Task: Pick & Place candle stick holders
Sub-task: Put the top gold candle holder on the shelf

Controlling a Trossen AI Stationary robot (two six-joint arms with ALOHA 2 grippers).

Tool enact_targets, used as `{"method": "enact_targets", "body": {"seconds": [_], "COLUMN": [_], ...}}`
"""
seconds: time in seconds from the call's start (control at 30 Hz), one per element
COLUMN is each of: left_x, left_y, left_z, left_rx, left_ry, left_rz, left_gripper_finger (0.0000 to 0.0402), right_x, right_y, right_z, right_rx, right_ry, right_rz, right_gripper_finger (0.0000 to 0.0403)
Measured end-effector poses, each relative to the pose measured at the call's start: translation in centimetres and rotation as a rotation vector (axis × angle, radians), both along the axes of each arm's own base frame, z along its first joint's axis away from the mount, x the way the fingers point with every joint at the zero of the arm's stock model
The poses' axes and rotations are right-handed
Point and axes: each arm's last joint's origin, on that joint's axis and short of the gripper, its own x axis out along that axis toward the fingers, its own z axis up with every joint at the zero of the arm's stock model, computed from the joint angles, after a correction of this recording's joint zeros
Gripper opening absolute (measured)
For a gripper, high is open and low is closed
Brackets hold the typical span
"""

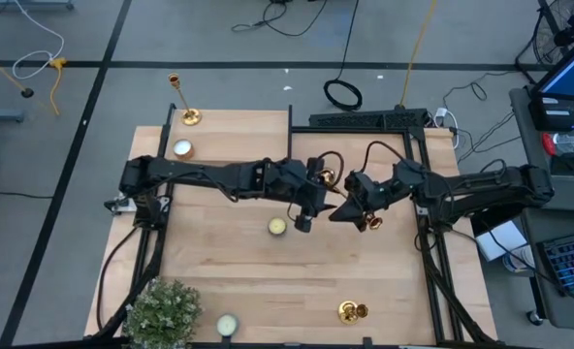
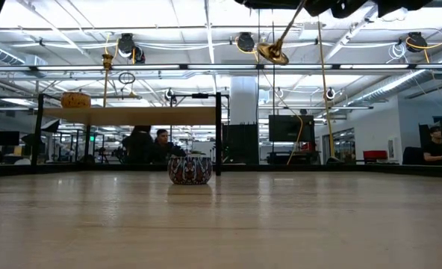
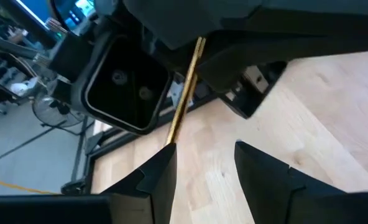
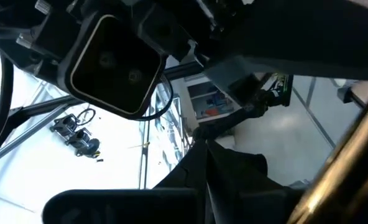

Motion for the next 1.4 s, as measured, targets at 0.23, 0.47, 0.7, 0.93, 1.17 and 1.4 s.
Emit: {"method": "enact_targets", "body": {"seconds": [0.23, 0.47, 0.7, 0.93, 1.17, 1.4], "left_x": [1.1, 1.3, -0.3, -0.3, 0.2, 0.3], "left_y": [0.0, -0.9, -1.6, -1.4, -0.4, 0.1], "left_z": [-1.2, -1.8, 0.3, 0.3, 0.4, 0.7], "left_rx": [0.019, 0.081, 0.141, 0.194, 0.212, 0.204], "left_ry": [-0.011, 0.007, 0.003, 0.000, -0.043, -0.076], "left_rz": [-0.005, 0.039, 0.103, 0.128, 0.158, 0.131], "left_gripper_finger": [0.0160, 0.0142, 0.0139, 0.0145, 0.0145, 0.0145], "right_x": [0.1, 0.1, 0.1, 0.1, 0.0, 0.0], "right_y": [0.0, 0.0, 0.0, 0.2, 0.9, 0.8], "right_z": [0.5, 0.6, 0.6, 1.1, 1.1, 1.3], "right_rx": [-0.005, -0.007, -0.005, 0.025, 0.045, 0.057], "right_ry": [0.005, 0.000, 0.000, -0.034, -0.025, -0.043], "right_rz": [-0.001, -0.001, -0.001, -0.018, -0.004, -0.026], "right_gripper_finger": [0.0000, 0.0000, 0.0000, 0.0000, 0.0000, 0.0000]}}
